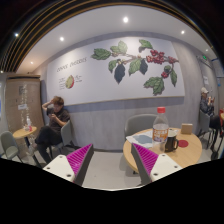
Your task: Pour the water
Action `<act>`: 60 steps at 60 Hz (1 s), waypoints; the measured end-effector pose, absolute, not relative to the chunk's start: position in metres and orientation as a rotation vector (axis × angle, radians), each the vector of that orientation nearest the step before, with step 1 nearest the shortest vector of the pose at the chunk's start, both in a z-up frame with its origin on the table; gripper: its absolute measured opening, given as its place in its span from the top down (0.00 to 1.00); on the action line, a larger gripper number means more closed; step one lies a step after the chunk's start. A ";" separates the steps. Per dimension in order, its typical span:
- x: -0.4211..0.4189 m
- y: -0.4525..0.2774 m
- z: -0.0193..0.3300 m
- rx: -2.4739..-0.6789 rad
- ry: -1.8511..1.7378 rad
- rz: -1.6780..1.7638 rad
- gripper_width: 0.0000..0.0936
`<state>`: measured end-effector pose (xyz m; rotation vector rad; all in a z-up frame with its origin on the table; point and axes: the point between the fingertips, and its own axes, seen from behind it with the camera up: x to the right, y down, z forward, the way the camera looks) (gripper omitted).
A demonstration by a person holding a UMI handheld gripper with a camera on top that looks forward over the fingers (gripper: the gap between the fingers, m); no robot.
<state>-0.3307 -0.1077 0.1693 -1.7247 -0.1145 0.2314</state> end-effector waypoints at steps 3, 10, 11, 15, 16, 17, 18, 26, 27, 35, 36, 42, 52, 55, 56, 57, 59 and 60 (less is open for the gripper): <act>-0.316 -0.103 0.171 -1.719 -0.097 0.202 0.14; -0.270 -0.080 0.171 -1.702 -0.031 0.132 0.13; -0.263 -0.076 0.172 -1.699 -0.021 0.119 0.13; -0.236 -0.055 0.173 -1.691 0.022 0.064 0.13; -0.229 -0.050 0.173 -1.687 0.031 0.051 0.13; -0.223 -0.045 0.174 -1.682 0.038 0.037 0.13; -0.215 -0.047 0.169 -1.678 0.042 0.022 0.13; -0.169 0.004 0.160 -1.678 0.085 -0.090 0.13; -0.165 0.009 0.159 -1.678 0.089 -0.102 0.13; -0.146 0.052 0.147 -1.682 0.076 -0.168 0.14; -0.145 0.056 0.146 -1.681 0.073 -0.171 0.14; -0.151 0.073 0.142 -1.673 0.047 -0.154 0.42; -0.146 0.069 0.142 -1.641 0.049 -0.097 0.65; -0.151 0.071 0.145 -1.636 0.060 -0.080 0.66; -0.145 0.069 0.144 -1.634 0.057 -0.071 0.66; -0.153 0.073 0.147 -1.632 0.060 -0.061 0.67; -0.156 0.074 0.147 -1.626 0.061 -0.039 0.67; -0.154 0.074 0.147 -1.624 0.076 -0.028 0.67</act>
